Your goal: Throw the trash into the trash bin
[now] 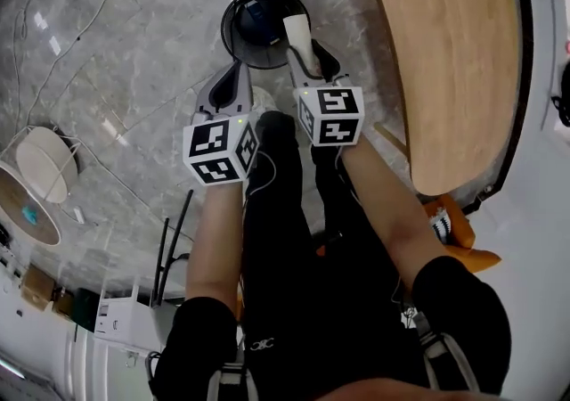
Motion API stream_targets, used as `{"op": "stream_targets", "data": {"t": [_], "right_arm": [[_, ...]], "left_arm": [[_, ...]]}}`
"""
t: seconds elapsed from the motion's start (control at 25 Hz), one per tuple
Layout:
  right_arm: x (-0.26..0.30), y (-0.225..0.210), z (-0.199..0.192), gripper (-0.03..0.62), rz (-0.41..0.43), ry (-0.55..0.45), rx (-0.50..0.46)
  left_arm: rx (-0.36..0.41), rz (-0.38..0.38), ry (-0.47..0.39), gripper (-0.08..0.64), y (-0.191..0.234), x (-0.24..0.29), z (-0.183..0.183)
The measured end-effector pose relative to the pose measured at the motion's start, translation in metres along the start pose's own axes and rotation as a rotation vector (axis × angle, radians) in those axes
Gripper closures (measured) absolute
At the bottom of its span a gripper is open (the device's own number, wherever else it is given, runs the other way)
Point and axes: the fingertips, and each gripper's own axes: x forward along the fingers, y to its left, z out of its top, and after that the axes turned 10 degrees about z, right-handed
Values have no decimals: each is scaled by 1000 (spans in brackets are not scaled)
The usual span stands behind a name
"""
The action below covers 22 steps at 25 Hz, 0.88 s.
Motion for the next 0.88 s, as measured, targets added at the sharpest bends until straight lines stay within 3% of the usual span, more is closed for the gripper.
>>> {"op": "stream_targets", "data": {"t": [0.24, 0.48, 0.8, 0.88], "right_arm": [[90, 26, -37, 420, 55, 141, -15], [146, 24, -85, 409, 65, 295, -17], [127, 35, -73, 407, 46, 237, -1], [115, 35, -57, 535, 23, 192, -17]], "left_arm": [[-25, 3, 30, 548, 41, 12, -7], [-49, -3, 48, 548, 64, 8, -14], [-78, 15, 28, 548, 85, -5, -9], [-73, 14, 22, 548, 83, -5, -6]]}}
